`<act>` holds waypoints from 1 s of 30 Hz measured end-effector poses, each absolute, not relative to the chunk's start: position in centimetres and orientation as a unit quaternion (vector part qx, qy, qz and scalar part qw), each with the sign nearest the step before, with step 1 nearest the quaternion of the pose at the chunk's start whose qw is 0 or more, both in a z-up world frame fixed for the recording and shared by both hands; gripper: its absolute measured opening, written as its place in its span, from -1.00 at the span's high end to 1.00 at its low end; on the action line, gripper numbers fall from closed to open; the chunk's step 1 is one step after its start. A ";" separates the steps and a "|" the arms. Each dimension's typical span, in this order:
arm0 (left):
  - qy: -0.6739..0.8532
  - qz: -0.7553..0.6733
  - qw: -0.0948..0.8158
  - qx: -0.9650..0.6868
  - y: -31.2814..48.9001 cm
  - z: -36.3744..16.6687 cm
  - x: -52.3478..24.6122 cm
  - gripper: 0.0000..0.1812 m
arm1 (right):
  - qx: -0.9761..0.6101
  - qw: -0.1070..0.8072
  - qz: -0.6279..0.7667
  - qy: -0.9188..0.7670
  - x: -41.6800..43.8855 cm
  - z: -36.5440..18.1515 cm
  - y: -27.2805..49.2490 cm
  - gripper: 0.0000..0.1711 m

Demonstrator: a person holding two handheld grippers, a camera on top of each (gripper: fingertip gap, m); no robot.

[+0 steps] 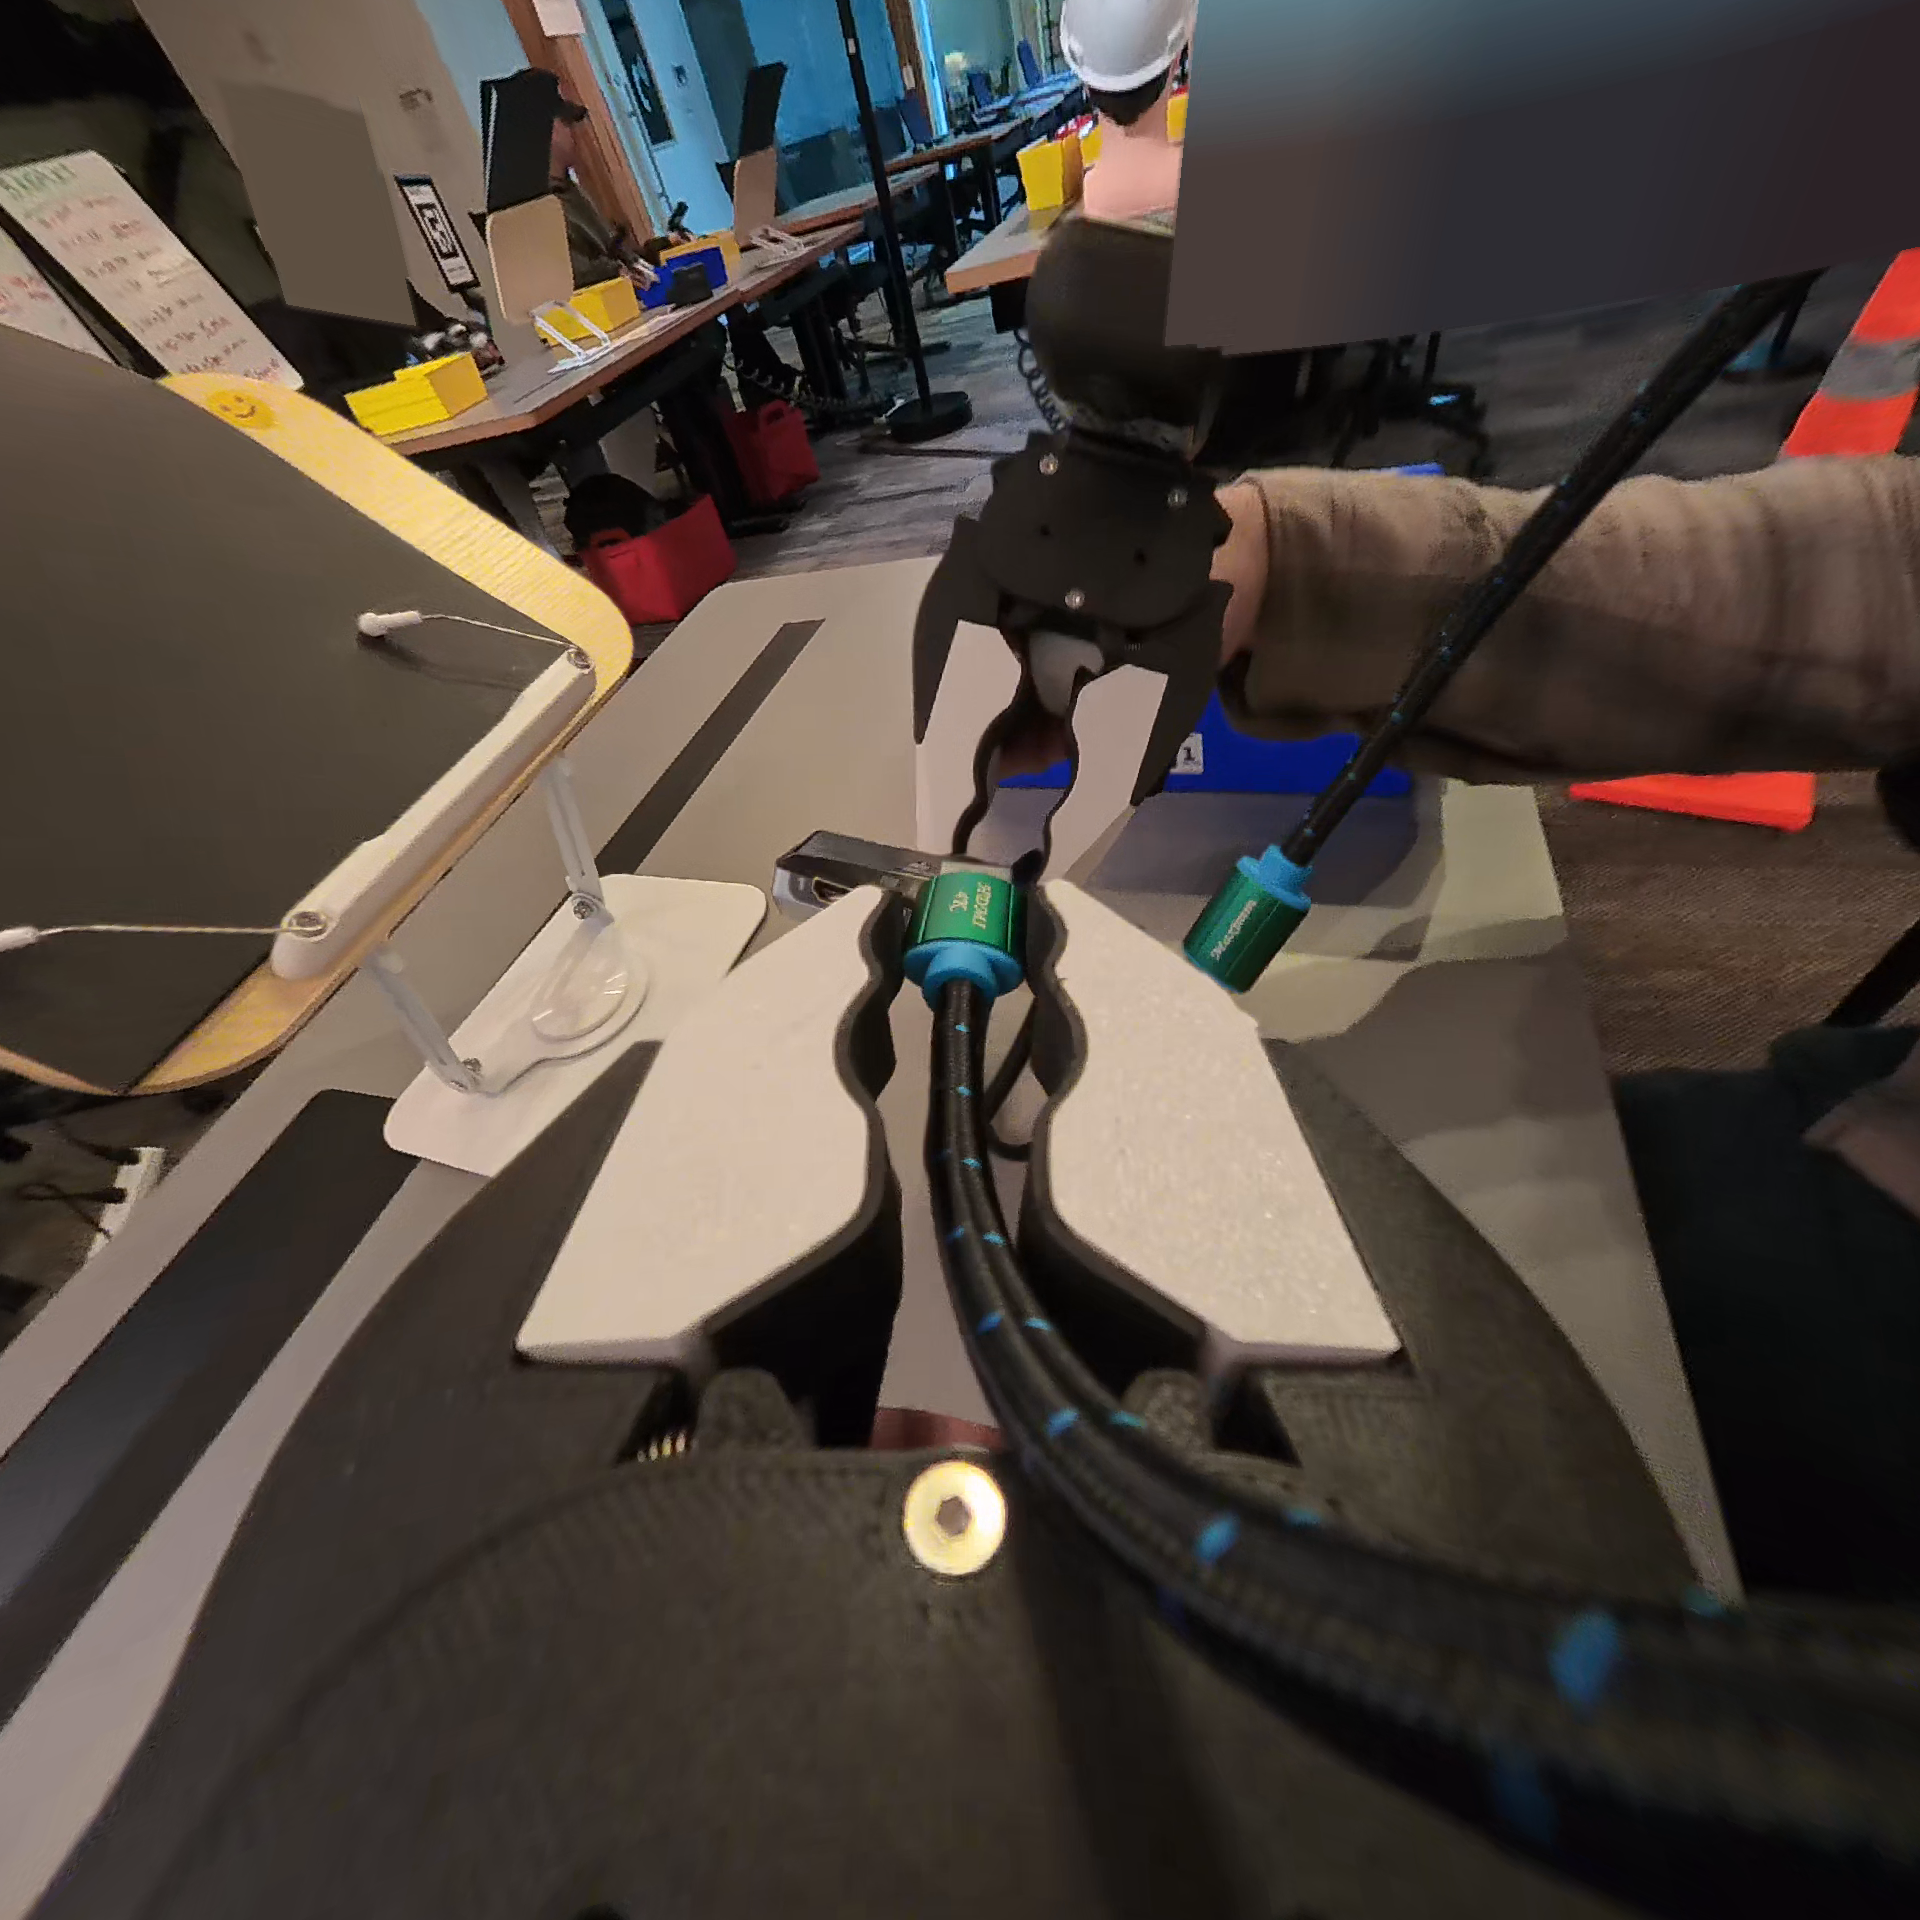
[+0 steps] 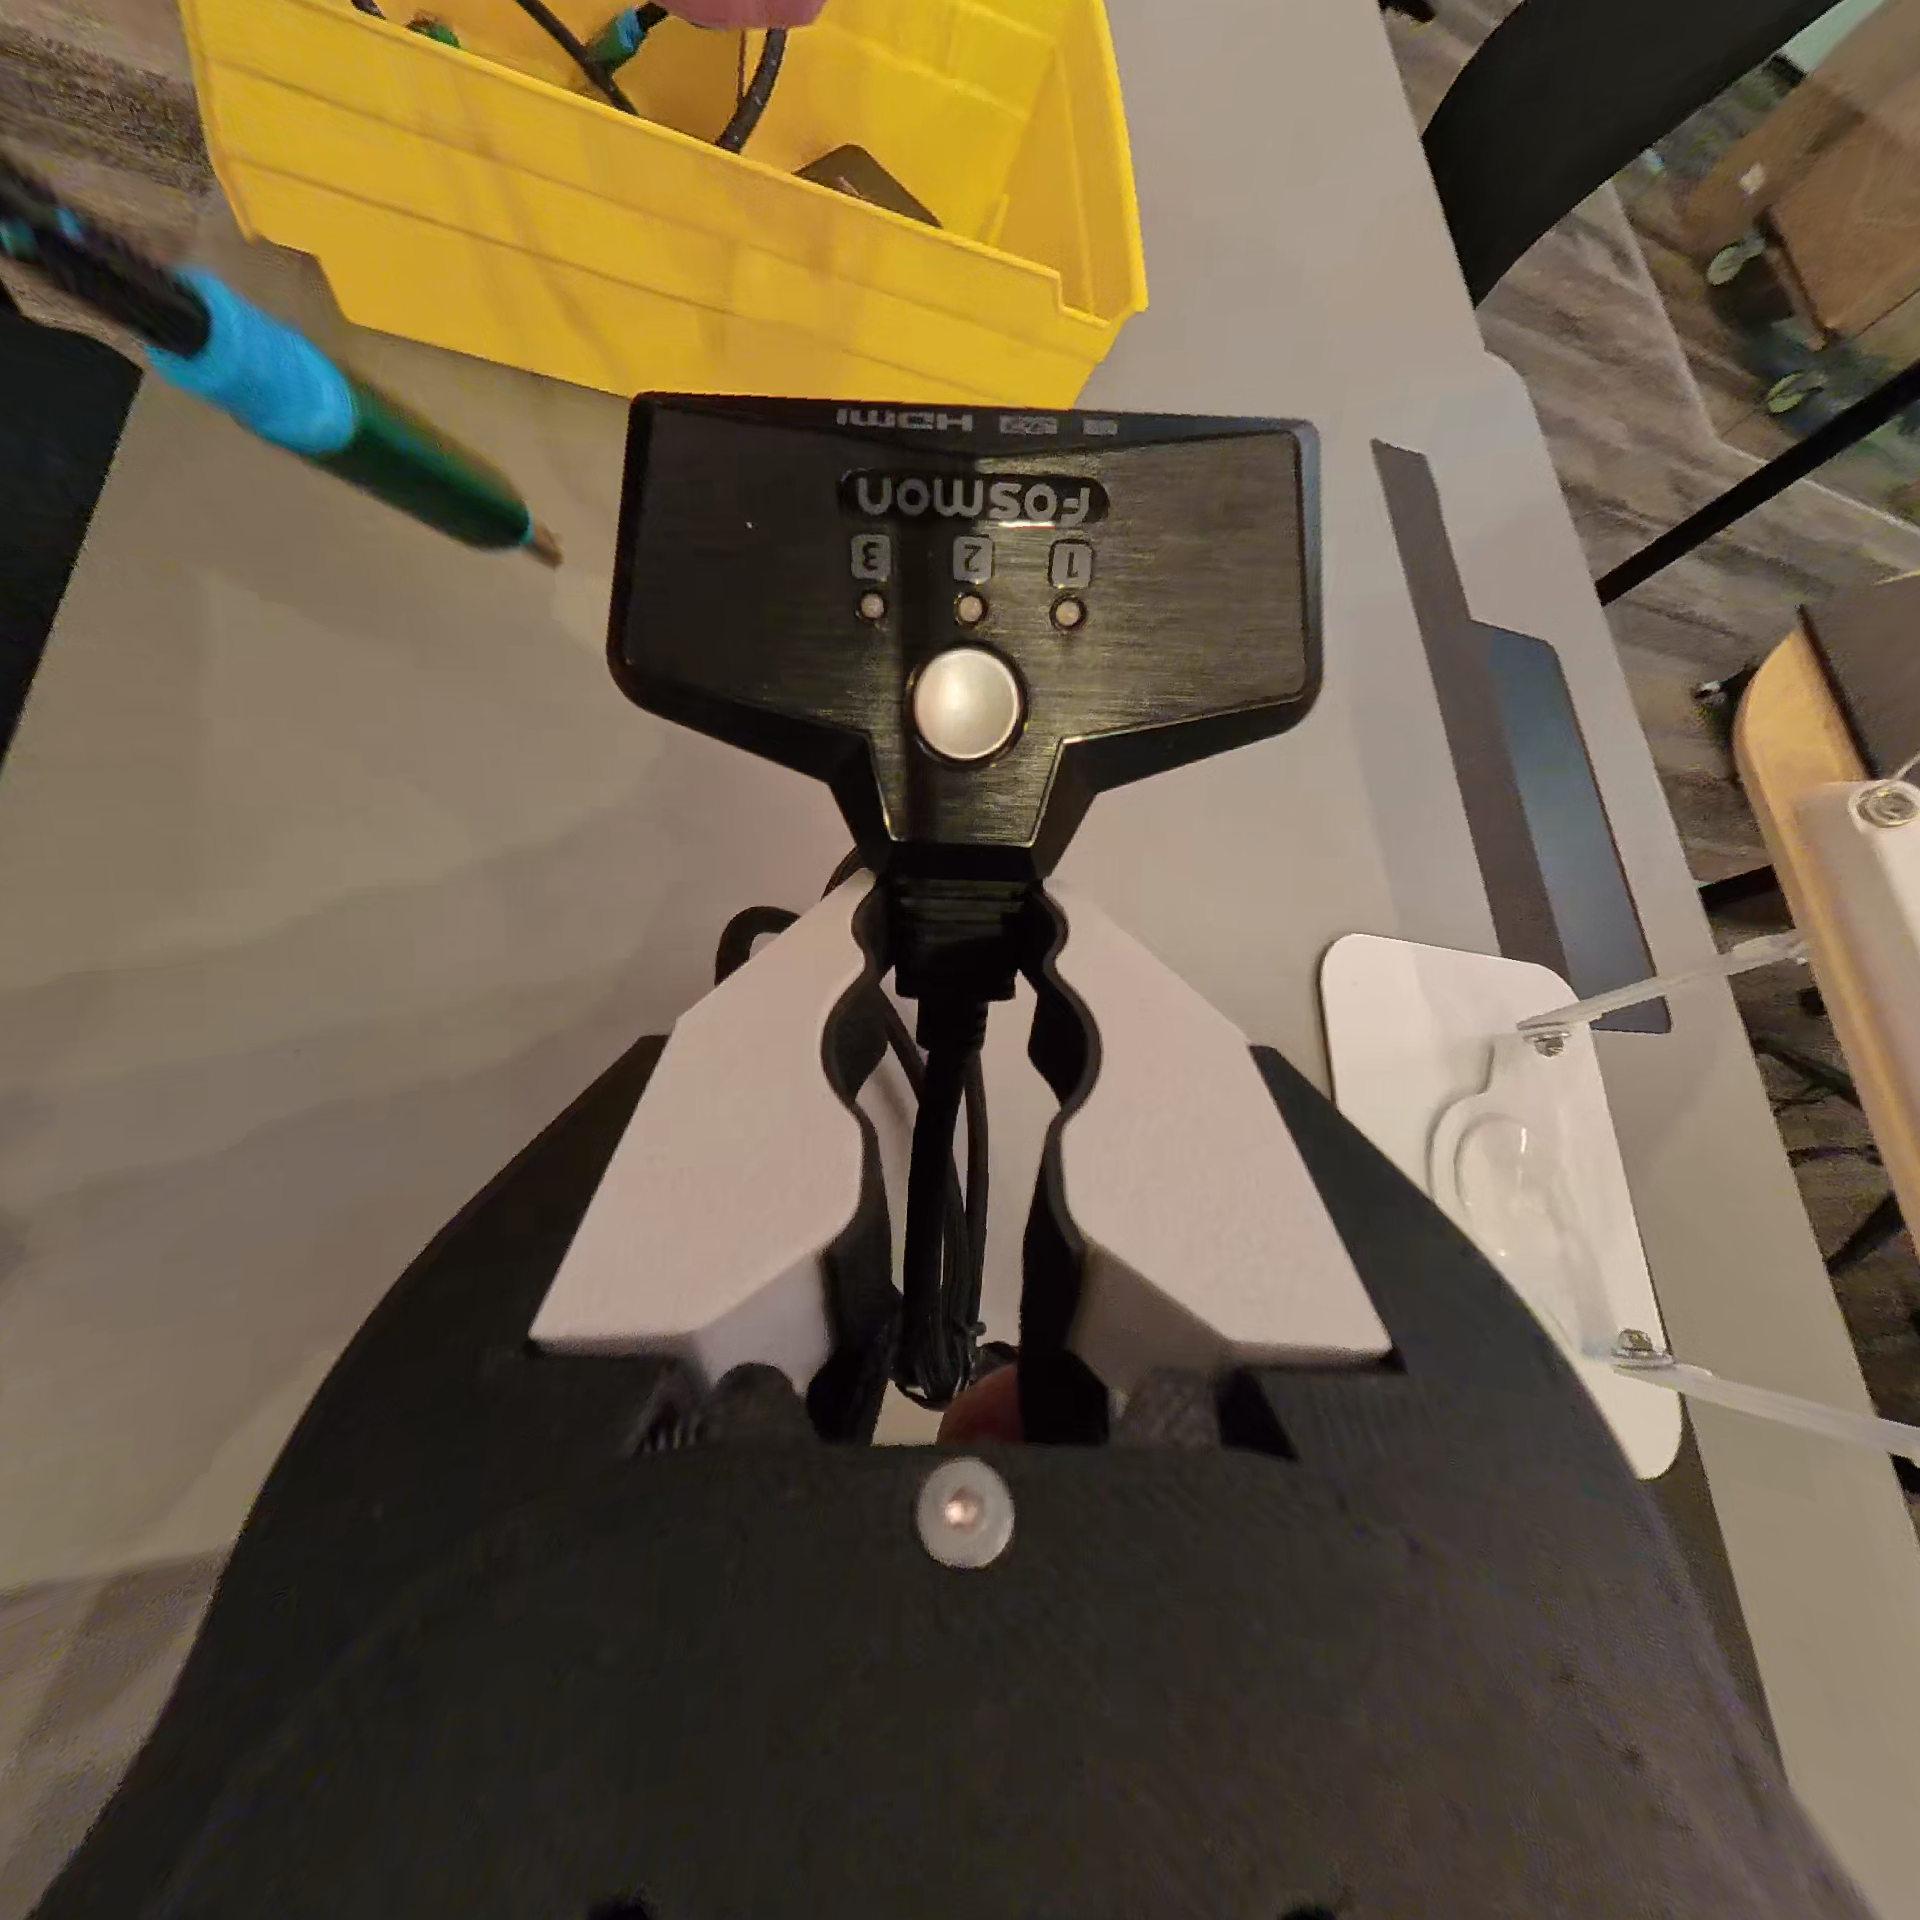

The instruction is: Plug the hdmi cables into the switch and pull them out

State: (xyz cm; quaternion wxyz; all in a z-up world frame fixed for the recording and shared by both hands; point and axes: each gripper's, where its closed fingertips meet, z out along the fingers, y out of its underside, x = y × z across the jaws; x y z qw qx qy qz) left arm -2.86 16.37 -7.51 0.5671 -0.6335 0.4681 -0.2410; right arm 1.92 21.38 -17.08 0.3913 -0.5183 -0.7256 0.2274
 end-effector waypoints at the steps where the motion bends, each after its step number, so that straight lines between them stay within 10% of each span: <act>1: 0.472 -0.235 0.567 -0.633 16.4 -7.7 -2.7 0.76 | -0.520 0.386 0.229 -0.727 2.0 -17.1 21.3 0.76; 30: 0.537 -0.233 0.511 -0.630 14.9 -11.6 -0.1 0.76 | -0.534 0.330 0.270 -0.730 3.3 -18.3 19.6 0.76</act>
